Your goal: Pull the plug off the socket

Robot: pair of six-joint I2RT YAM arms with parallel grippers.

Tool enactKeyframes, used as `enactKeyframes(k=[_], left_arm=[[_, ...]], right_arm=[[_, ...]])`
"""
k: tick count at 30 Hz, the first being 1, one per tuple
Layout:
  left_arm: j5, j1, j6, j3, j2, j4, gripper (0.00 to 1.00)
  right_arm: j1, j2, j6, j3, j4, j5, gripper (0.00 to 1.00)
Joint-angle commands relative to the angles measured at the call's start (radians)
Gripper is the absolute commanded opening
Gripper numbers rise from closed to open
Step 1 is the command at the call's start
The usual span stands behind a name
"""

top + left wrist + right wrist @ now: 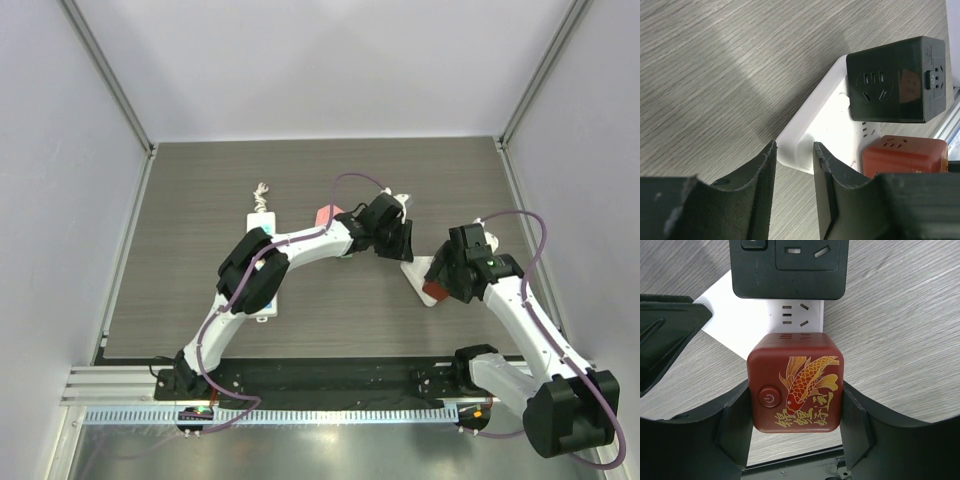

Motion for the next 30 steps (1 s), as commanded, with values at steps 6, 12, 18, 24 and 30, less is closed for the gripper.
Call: enactKeyframes(k=[6,12,18,24,30], left_arm=[[-0.07,0.003,0.049,-0.026,-0.036,-0.041,0.0],[0.138,0.034,-0.018,-0.033,-0.027,-0.002,0.28],[0.186,0.046,-0.087,-0.174,-0.131,0.12,0.64],[0.183,0.043,-0.234,-0.32,-0.206,0.238,0.69],[0.128,0.011,-0.382,-0.405,-0.24,0.411,0.69]], right_arm=[[0.005,-0.011,-0.006,0.067,0.094,0.02,0.01],[0.005,-0.028,-0.018,0.055,0.091,0.017,0.01],[0.004,-0.061,0.002,0.015,0.091,0.012,0.01],[0.005,-0.083,0.048,-0.033,0.112,-0.007,0.01],[0.005,-0.109,0.1,-0.073,0.138,-0.029,0.01]])
